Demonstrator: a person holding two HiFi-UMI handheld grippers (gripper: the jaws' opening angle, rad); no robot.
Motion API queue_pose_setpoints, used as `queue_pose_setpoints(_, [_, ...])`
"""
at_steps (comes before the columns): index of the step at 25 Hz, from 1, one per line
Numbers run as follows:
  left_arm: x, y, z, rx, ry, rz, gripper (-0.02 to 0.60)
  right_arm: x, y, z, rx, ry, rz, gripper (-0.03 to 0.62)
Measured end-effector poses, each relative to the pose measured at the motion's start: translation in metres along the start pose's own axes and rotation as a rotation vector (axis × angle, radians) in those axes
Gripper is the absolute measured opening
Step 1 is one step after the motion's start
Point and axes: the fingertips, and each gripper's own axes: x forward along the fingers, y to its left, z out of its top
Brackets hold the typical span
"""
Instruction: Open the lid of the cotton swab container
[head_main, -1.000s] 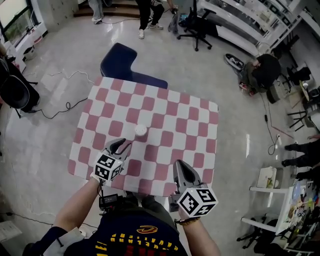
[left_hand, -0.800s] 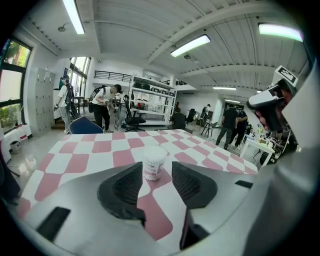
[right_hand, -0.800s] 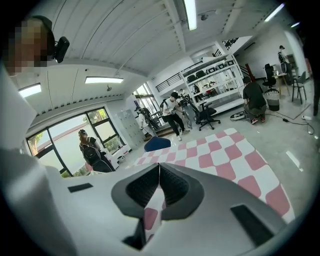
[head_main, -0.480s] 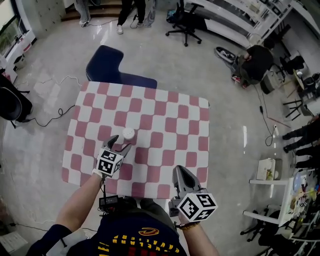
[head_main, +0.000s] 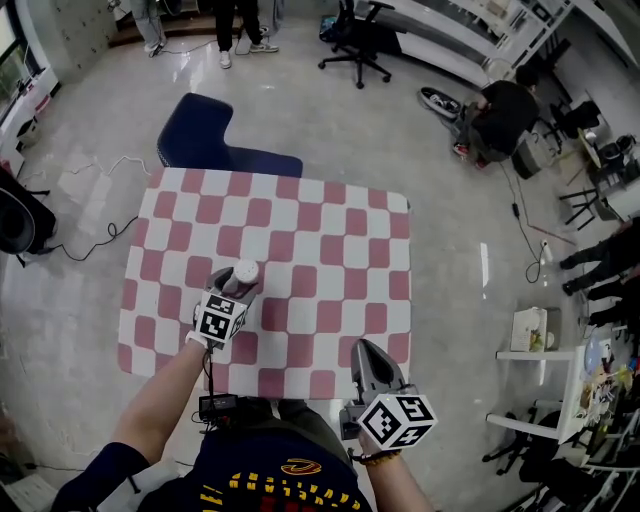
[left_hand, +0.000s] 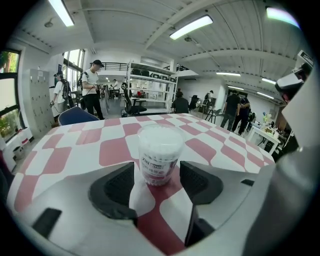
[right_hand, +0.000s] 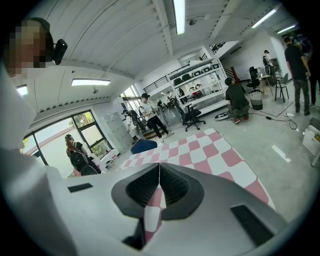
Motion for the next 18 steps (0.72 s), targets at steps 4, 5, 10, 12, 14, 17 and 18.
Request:
queue_pose_setpoints(4, [0.007,-0.002,0.001,0.009,0.005,0.005,0.267,-0.003,-0.004,-0.001,0.007,-0.002,-0.014,0.011])
queue_pose_setpoints(5, [0.008,-0.001,0.001,0.009,0.006,0.009,0.267,-0.004,-0.004,-0.002,0.008,-0.003,-0.017,0.011])
queue_pose_setpoints(10, [0.010,0.002,0.001,0.021,0.014,0.025,0.256,-0.009,-0.005,-0.005,0.014,-0.004,-0.021,0.011])
queue_pose_setpoints(12, [0.009,0.001,0.002,0.024,0.014,0.025,0.250,-0.011,-0.006,-0.006,0.017,-0.002,-0.020,0.011])
queue_pose_setpoints(14, [0.005,-0.001,0.003,0.023,0.009,0.018,0.249,-0.011,-0.005,-0.007,0.019,0.000,-0.016,0.011])
queue_pose_setpoints(17, [-0.005,-0.006,0.009,0.023,-0.014,0.004,0.247,-0.010,-0.003,-0.007,0.018,0.002,-0.005,0.011])
queue_pose_setpoints(18, [-0.009,-0.007,0.012,0.023,-0.025,-0.001,0.247,-0.008,-0.002,-0.007,0.016,0.003,0.000,0.011])
